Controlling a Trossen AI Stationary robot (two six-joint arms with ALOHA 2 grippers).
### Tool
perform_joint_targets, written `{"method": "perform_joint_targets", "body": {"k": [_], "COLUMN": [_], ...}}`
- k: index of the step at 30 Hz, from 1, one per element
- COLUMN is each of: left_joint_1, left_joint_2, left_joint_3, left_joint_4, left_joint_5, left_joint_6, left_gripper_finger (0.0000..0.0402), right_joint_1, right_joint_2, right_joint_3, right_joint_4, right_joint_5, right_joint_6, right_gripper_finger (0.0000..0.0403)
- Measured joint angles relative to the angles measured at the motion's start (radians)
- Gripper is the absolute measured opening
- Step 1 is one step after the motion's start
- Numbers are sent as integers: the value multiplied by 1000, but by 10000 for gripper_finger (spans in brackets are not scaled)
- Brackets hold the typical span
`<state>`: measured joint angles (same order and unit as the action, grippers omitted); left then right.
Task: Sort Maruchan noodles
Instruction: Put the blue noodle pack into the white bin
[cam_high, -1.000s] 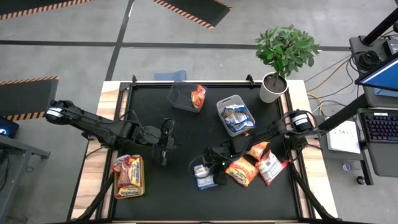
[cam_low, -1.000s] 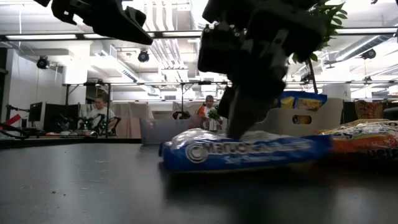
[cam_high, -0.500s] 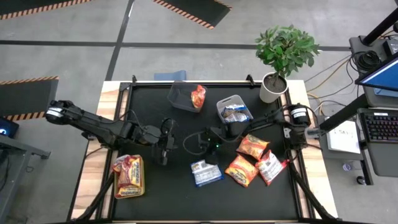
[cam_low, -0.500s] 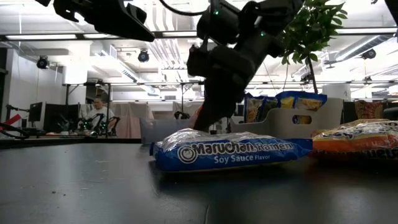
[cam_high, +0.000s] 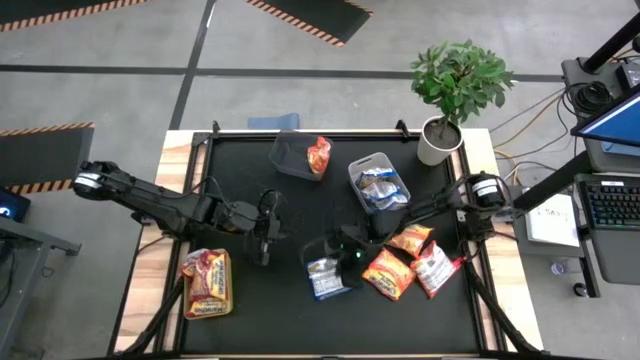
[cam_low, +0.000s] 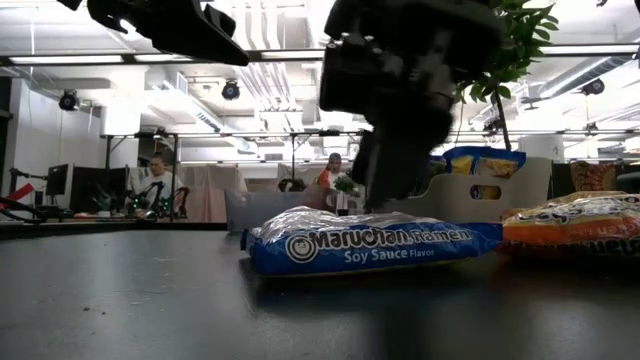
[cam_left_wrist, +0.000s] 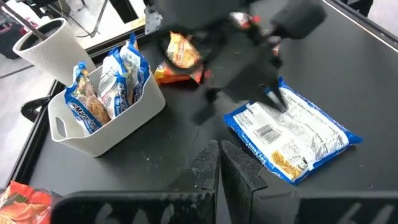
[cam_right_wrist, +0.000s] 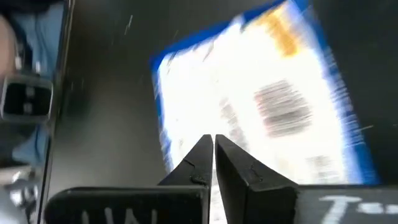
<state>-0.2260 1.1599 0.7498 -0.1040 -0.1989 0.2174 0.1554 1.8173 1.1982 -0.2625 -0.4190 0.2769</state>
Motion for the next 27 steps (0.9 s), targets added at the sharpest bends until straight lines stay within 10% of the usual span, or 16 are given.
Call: {"method": "perform_joint_targets", "body": {"k": [10,17,27], "left_joint_1": [0,0,0], "left_joint_2": [0,0,86], "left_joint_3": [0,0,-23], "left_joint_4": [12,15,12], "left_joint_5": [0,0,0], "left_joint_6": [-21,-21,-21], "left_gripper_finger": [0,0,0], "right_joint_1": [3,-120,-237], "right_joint_2": [43,43,16], "right_joint_3": [-5,8,66], "right_joint_4": [18,21,-72], "right_joint_5": [74,361,336], "right_joint_6": [-36,-70,-69], "right_gripper_finger": [9,9,9]}}
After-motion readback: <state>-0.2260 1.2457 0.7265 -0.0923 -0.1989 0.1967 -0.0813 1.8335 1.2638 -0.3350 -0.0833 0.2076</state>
